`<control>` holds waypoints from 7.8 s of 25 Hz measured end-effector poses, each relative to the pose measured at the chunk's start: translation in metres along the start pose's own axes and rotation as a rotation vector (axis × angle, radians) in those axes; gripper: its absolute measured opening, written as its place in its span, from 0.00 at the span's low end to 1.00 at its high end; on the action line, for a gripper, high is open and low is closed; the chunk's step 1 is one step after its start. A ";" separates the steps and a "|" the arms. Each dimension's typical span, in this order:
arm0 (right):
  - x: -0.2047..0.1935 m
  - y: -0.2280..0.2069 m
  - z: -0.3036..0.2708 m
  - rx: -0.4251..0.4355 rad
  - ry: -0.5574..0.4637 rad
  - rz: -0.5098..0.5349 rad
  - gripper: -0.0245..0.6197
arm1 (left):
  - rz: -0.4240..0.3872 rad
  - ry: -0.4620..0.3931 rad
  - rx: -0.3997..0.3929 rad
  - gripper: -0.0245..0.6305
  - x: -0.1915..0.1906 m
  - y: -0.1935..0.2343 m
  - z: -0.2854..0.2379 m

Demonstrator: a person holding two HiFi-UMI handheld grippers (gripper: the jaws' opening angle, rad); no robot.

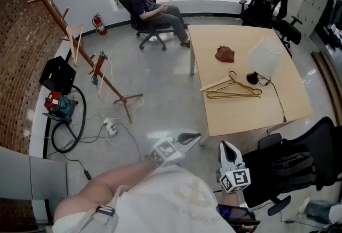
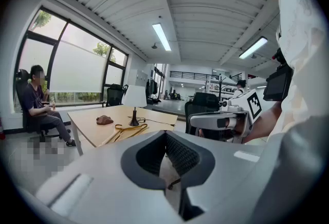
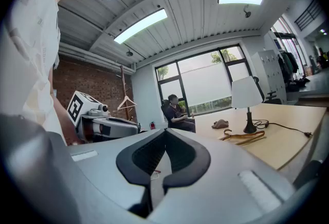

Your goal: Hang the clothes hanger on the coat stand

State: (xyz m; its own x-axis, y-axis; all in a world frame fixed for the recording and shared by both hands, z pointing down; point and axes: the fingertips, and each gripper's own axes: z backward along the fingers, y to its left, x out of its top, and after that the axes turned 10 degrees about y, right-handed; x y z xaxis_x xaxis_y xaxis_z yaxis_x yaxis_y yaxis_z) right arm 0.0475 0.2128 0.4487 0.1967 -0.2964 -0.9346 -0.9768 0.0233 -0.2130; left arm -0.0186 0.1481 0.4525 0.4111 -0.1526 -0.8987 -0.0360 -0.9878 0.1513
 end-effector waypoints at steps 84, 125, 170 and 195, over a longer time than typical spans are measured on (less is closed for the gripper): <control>0.010 -0.291 -0.163 0.012 0.173 -0.166 0.06 | 0.081 0.259 0.082 0.04 0.031 0.185 -0.280; -0.036 -0.286 -0.097 -0.426 0.196 -0.375 0.06 | -0.184 0.799 0.056 0.09 -0.081 0.268 -0.415; 0.031 -0.225 -0.175 0.170 0.175 -0.090 0.06 | -0.030 0.598 0.490 0.07 -0.075 0.232 -0.219; 0.030 0.016 -0.243 0.421 0.234 0.067 0.06 | 0.114 0.490 0.787 0.07 -0.149 0.237 0.056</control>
State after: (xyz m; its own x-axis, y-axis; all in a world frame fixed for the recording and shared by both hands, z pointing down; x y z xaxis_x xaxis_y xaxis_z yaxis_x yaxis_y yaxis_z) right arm 0.0171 -0.0278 0.4862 0.0632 -0.4869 -0.8712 -0.8577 0.4198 -0.2968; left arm -0.1394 -0.0646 0.5996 0.6988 -0.3975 -0.5947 -0.6328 -0.7311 -0.2549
